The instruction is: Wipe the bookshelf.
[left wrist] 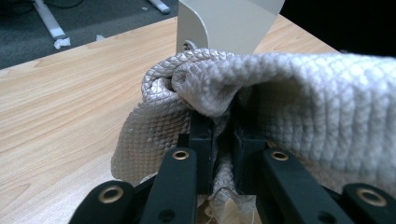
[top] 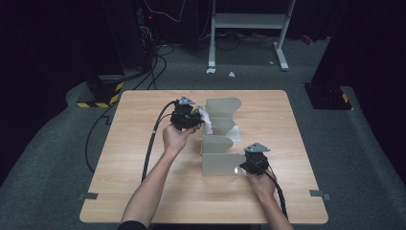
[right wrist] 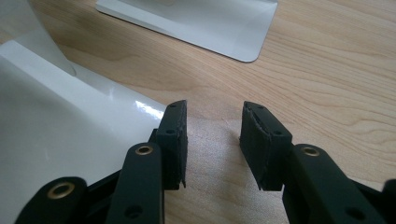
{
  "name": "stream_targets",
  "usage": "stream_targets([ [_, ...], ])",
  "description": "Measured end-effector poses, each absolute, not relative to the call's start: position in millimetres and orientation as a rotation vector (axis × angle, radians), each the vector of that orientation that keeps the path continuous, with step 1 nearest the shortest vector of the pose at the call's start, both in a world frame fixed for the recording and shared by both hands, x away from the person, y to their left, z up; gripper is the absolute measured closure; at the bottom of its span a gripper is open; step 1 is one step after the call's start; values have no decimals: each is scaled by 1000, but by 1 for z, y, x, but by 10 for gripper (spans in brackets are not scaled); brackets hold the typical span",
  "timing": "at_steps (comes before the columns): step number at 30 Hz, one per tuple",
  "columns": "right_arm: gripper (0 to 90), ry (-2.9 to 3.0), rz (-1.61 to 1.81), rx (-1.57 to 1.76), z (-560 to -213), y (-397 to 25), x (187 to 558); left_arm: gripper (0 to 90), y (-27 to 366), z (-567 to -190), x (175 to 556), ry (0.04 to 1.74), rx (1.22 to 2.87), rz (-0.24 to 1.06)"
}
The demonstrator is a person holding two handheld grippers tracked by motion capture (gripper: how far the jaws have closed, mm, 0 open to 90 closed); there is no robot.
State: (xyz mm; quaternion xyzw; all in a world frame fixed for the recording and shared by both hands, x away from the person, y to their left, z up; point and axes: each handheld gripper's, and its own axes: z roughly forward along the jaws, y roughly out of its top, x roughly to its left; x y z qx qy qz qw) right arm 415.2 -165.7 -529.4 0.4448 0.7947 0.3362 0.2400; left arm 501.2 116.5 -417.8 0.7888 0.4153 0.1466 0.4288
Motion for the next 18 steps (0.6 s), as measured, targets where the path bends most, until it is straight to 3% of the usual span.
stream_targets([
  [12,614,2176,921,1218,-529,-166,415,808,110,-466,510,1115,2092,307],
  [18,614,2177,924,1220,-529,-166,415,808,110,-470,513,1147,2083,281],
])
